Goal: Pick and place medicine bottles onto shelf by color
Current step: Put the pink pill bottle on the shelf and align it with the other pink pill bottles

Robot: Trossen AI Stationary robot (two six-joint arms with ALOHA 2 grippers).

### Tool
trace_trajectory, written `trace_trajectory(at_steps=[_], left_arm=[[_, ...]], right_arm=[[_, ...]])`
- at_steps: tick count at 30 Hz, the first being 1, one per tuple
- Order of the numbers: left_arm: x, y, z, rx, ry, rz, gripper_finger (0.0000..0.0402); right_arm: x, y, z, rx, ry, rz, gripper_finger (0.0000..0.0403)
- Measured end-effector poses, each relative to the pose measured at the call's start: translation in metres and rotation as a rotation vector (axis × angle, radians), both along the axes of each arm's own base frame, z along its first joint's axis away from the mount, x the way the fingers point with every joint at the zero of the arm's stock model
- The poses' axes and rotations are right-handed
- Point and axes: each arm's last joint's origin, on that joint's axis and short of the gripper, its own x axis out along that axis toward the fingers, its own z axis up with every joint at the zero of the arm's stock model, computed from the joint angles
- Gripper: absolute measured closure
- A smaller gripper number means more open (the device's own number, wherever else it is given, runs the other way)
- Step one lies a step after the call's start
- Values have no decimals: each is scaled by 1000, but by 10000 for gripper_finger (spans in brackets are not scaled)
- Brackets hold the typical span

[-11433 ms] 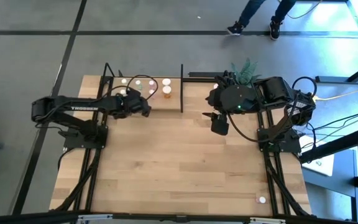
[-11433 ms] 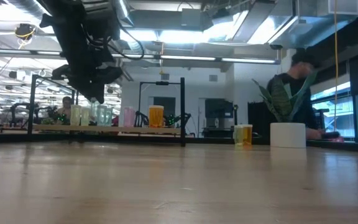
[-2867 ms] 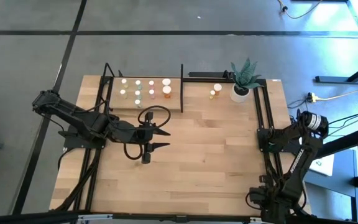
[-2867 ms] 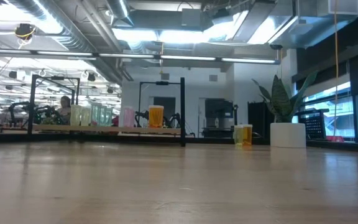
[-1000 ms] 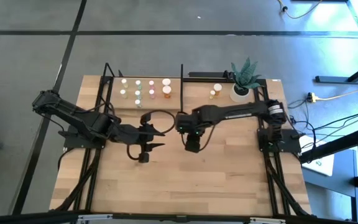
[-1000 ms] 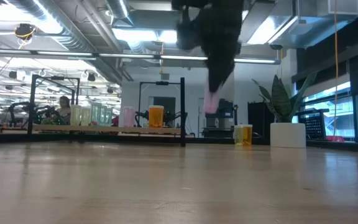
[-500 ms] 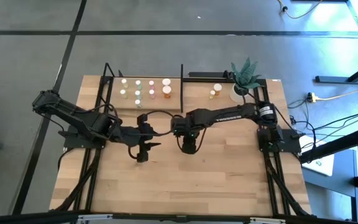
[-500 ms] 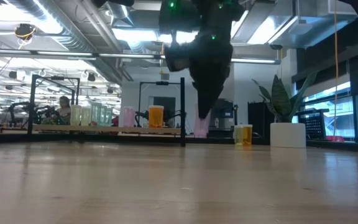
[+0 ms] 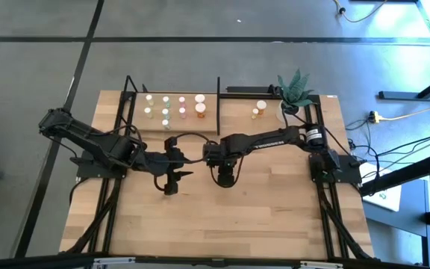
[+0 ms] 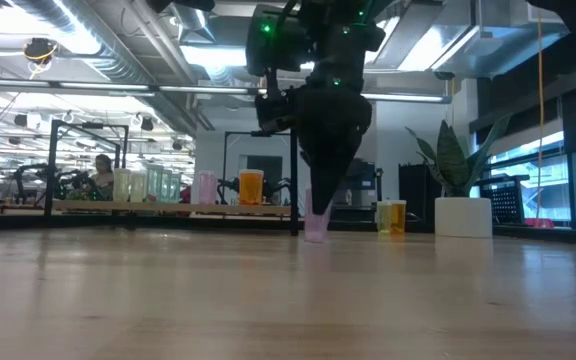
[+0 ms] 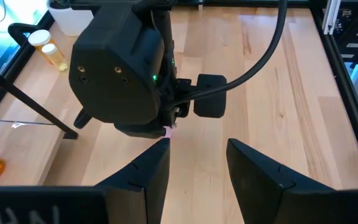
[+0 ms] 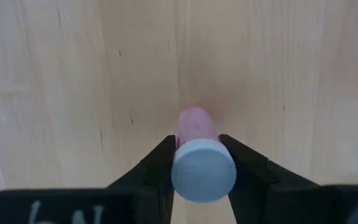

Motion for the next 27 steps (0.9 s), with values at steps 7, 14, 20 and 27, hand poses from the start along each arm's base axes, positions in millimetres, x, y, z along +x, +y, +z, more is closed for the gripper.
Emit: trace_trajectory(at_steps=[7, 14, 20, 27], left_arm=[[0, 0, 0, 1, 1, 0, 250], [0, 0, 0, 3, 1, -2, 250], [0, 0, 0, 3, 2, -2, 250], [-1, 0, -1, 7, 15, -1, 250]], right_arm=[[1, 0, 0, 3, -6, -15, 259], [2, 0, 0, 3, -18, -11, 218], [0, 1, 3, 24, -9, -34, 201], [1, 1, 20, 26, -3, -31, 203]])
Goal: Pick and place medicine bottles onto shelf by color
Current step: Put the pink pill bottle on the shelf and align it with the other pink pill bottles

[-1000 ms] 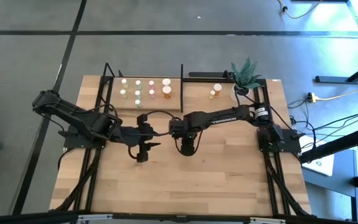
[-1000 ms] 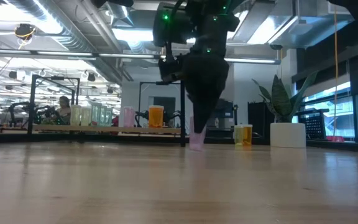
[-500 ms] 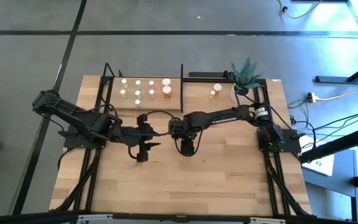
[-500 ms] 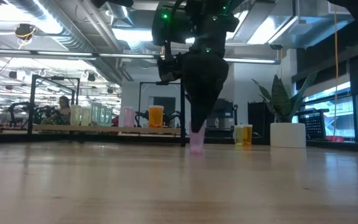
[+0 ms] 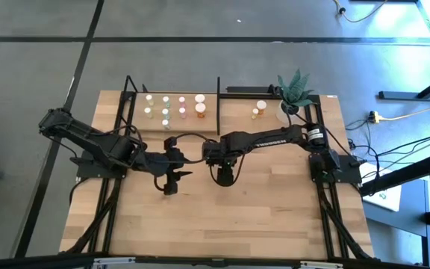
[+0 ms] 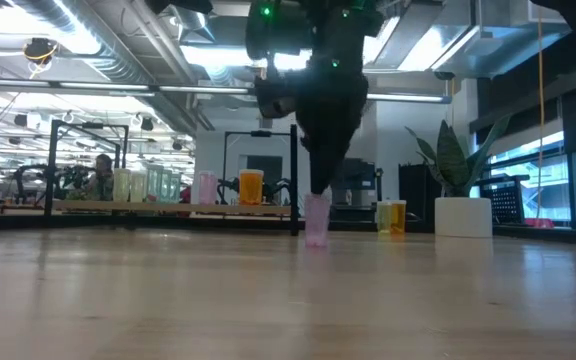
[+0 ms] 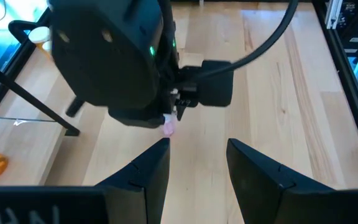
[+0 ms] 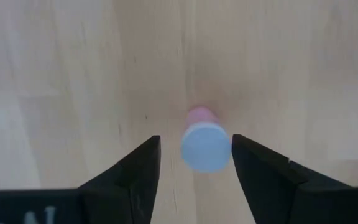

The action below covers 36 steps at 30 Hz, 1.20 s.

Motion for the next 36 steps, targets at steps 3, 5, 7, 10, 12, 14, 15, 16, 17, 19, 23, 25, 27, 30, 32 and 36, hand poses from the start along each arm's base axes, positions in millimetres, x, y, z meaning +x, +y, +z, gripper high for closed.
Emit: trace_trajectory(at_steps=[3, 5, 7, 10, 12, 14, 15, 16, 17, 19, 23, 25, 27, 30, 32, 36], left_arm=[[0, 0, 0, 1, 5, 0, 250], [0, 0, 0, -3, 4, 3, 250], [-1, 0, -1, -13, 7, 13, 250], [-3, 1, -3, -29, 40, 37, 250], [-6, 2, -6, -41, 75, 61, 250], [-9, 3, -9, -46, 112, 80, 250], [-10, 3, -10, -47, 125, 81, 250], [-10, 4, -10, -48, 133, 79, 250], [-10, 3, -10, -50, 134, 77, 250], [-10, 3, -10, -50, 133, 75, 250], [-9, 5, -10, -22, 138, 46, 250], [-5, 7, -12, -25, 136, 40, 250], [1, 9, -15, -20, 150, 16, 250], [16, 12, -24, -10, 164, -19, 250], [27, 14, -31, -3, 174, -37, 250], [51, 20, -45, -19, 170, -104, 250]], right_arm=[[4, 0, 13, -1, -29, 6, 204], [7, 0, 23, 0, -44, 7, 204], [9, 0, 34, -2, -64, 18, 204], [7, 6, 52, -3, -45, 20, 204], [4, 12, 64, -16, -30, 33, 204], [0, 19, 76, -45, -13, 58, 204], [-1, 22, 83, -65, -14, 69, 204], [-3, 25, 90, -90, -17, 74, 205], [-4, 28, 97, -115, -22, 79, 205], [-7, 33, 113, -156, -44, 84, 205], [-18, 46, 143, -153, -75, 58, 205], [-24, 52, 158, -160, -99, 45, 205], [-31, 57, 167, -205, -134, 32, 205], [-45, 60, 180, -247, -162, 18, 205], [-56, 60, 191, -237, -180, -10, 205], [-79, 63, 217, -208, -257, -33, 205]])
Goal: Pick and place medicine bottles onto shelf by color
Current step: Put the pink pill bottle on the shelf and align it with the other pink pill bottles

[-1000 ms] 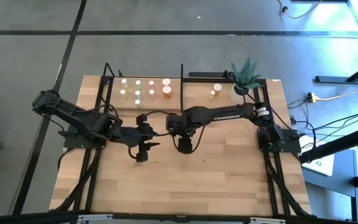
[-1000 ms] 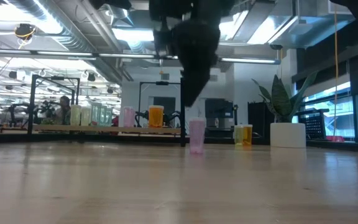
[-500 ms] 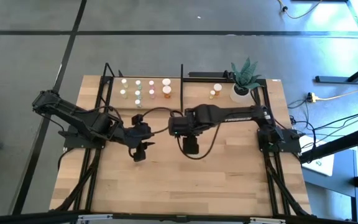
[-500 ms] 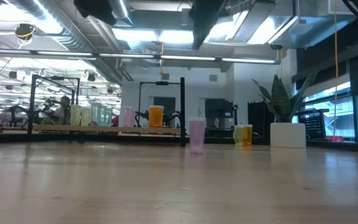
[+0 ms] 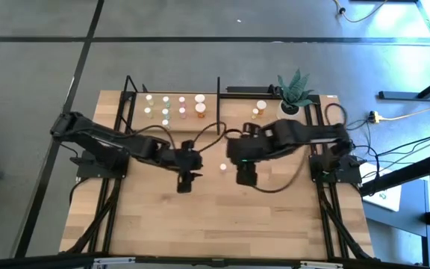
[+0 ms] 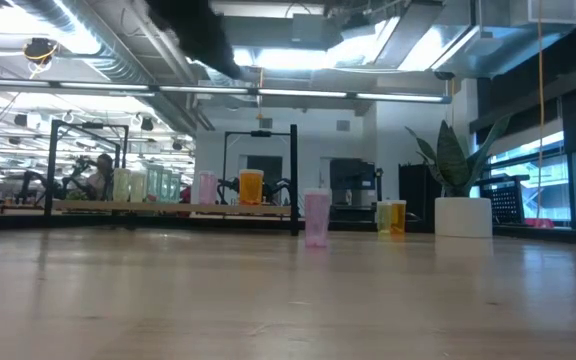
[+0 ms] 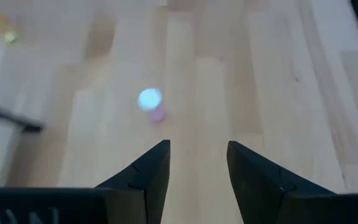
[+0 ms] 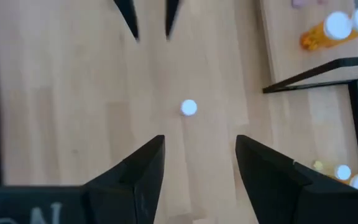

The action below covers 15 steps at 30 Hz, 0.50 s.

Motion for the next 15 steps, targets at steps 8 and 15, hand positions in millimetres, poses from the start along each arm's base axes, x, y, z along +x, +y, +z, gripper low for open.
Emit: trace_trajectory(at_steps=[8, 15], left_arm=[[45, 14, -28, 116, -93, -120, 250], [69, 29, -60, 91, -70, -138, 250]], right_arm=[[-44, 12, 42, 57, -162, 49, 205], [-58, 21, 54, 83, -223, 93, 205]])
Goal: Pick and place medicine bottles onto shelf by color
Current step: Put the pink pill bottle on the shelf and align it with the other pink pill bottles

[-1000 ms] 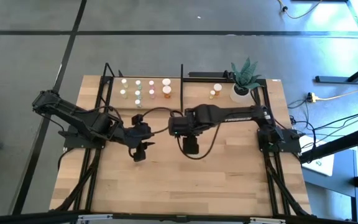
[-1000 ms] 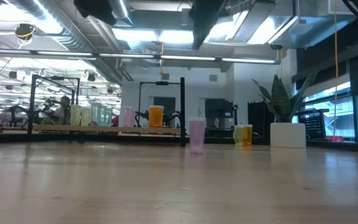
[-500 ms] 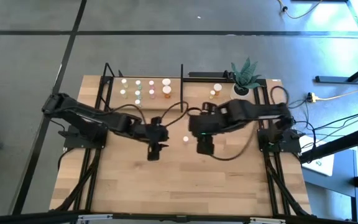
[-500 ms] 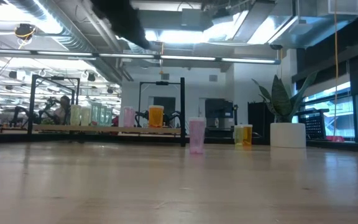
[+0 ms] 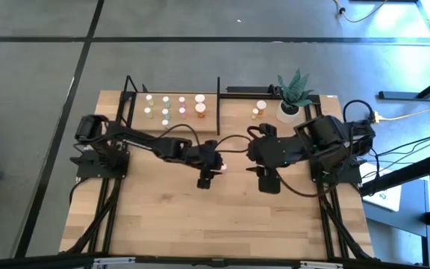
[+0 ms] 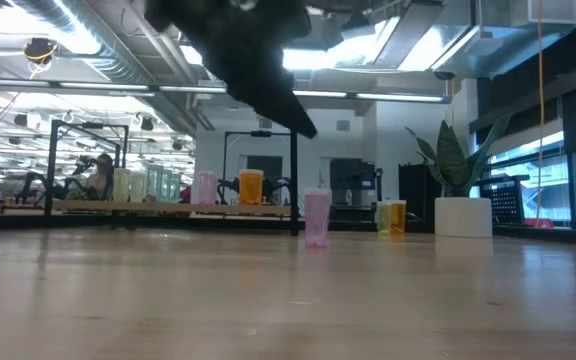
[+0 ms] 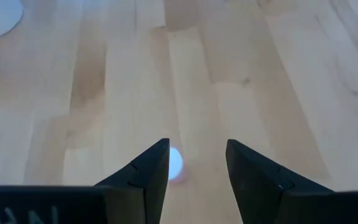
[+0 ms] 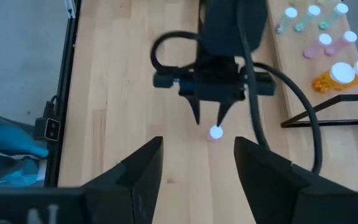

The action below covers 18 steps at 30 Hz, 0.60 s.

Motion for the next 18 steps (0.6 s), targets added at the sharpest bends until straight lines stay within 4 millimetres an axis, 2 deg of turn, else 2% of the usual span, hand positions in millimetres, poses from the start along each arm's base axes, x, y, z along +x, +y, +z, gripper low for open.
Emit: trace_trajectory(at_steps=[12, 15, 18], left_arm=[[17, 20, -33, -40, 37, 1, 250], [17, 22, -32, 3, 27, 33, 250], [17, 25, -32, -31, 28, 19, 250]], right_arm=[[-1, 2, 0, -4, -2, -15, 205], [-1, 2, 0, -5, -2, -21, 205], [-1, 2, 0, -9, -2, -23, 205]])
